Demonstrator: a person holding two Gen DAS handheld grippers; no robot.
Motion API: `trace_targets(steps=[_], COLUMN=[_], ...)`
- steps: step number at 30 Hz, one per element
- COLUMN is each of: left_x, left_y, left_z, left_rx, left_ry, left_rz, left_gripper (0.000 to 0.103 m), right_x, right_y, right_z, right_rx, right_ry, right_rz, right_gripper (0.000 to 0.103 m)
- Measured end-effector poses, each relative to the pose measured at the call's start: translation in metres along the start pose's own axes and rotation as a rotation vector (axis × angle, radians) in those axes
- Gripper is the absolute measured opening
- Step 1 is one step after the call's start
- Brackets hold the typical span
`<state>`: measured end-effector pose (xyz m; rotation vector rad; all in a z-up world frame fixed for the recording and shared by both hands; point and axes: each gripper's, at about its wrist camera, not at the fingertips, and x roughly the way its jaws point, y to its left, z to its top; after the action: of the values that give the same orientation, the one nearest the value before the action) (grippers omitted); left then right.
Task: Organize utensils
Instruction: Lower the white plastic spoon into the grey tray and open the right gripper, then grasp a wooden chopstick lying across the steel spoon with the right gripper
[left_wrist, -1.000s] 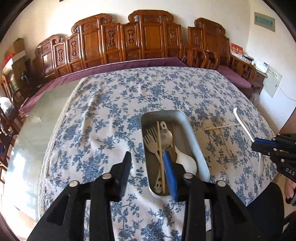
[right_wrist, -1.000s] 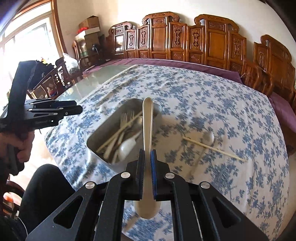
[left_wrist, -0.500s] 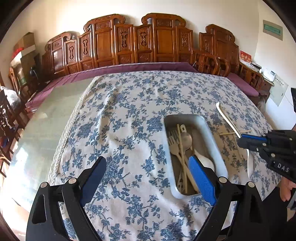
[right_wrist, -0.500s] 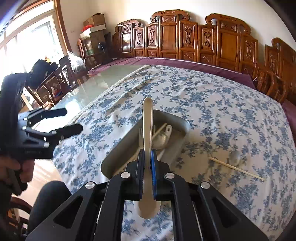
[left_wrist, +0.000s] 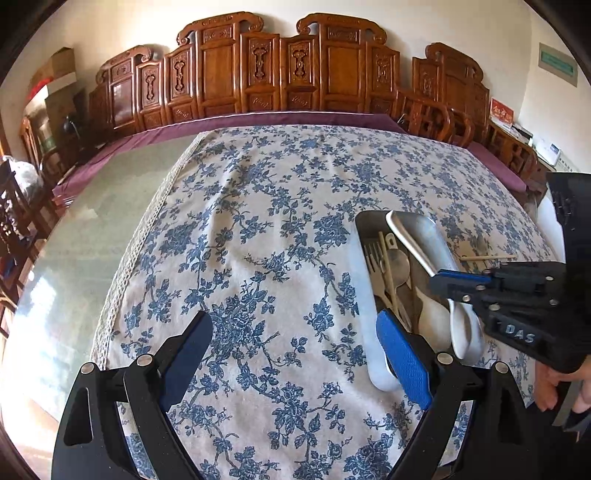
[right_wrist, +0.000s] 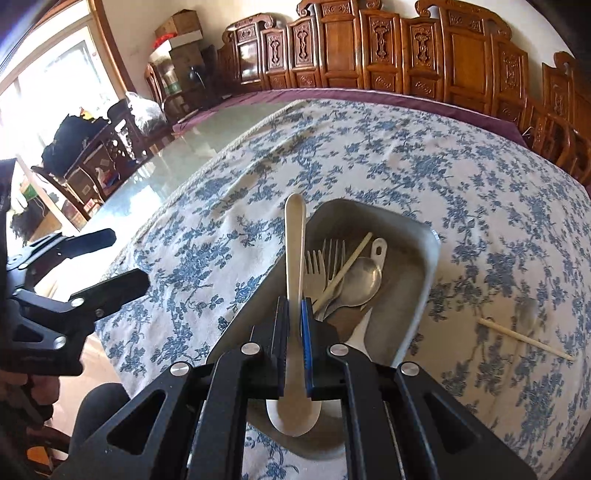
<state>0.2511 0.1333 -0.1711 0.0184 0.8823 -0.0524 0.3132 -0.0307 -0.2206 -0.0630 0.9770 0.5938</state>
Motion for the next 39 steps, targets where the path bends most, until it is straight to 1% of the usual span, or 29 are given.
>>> trace_targets(steps=[8,13,15,20,23,27,30,33,36,39], left_x=[0.009,0.014,0.016,0.016,0.016,0.016,0.016,0.015,0.015,0.017], left_y=[0.001,0.000,-0.001,-0.004,-0.009,-0.019,-0.031,-0.045,-0.057,-0.070], left_z=[-0.001,-0.003,-0.003,-0.001,0.000,0.002,0.004,0.008,0.011,0.014], left_rx=[0.004,0.006,0.004,0.006,0.012,0.021,0.035,0.047,0.059,0.067], left_ry=[0.014,0.025,0.029,0.030,0.028,0.024,0.022,0.016,0.009,0.005], left_rz=[-0.002,-0.001,0.000,0.000,-0.004,-0.019,-0.032,-0.053,-0.069,-0.084], left_gripper=[0.087,0.087,0.087,0.087,0.087,0.087,0.087,0.087,0.087,0.087], right_x=[0.024,0.033,0.033,0.024,0.011,-0.016,-0.036,-0.046,-0.053,-0.058], right_y=[-0.012,-0.021,-0.021,-0.025,-0.037,-0.063,-0.096,-0.128,-0.169,-0.200], right_z=[0.003,0.006,0.006,0.005,0.004,0.002,-0.001,-0.009,-0.020,-0.030], right_rx=[0.054,0.099,0.101,0.088,0.080,0.058,0.048,0.043,0.065,0.079], right_ry=[0.035,0.049,0.052,0.026,-0.001,-0.051,-0.065,-0.061,-0.048,-0.035], right_rz=[-0.028,0.008,0.037,0.043,0.050,0.040,-0.010,-0.078,-0.137,-0.178], right_gripper=[0.009,0.009,0.009,0.010,0.010,0.010,0.010,0.016,0.016,0.016])
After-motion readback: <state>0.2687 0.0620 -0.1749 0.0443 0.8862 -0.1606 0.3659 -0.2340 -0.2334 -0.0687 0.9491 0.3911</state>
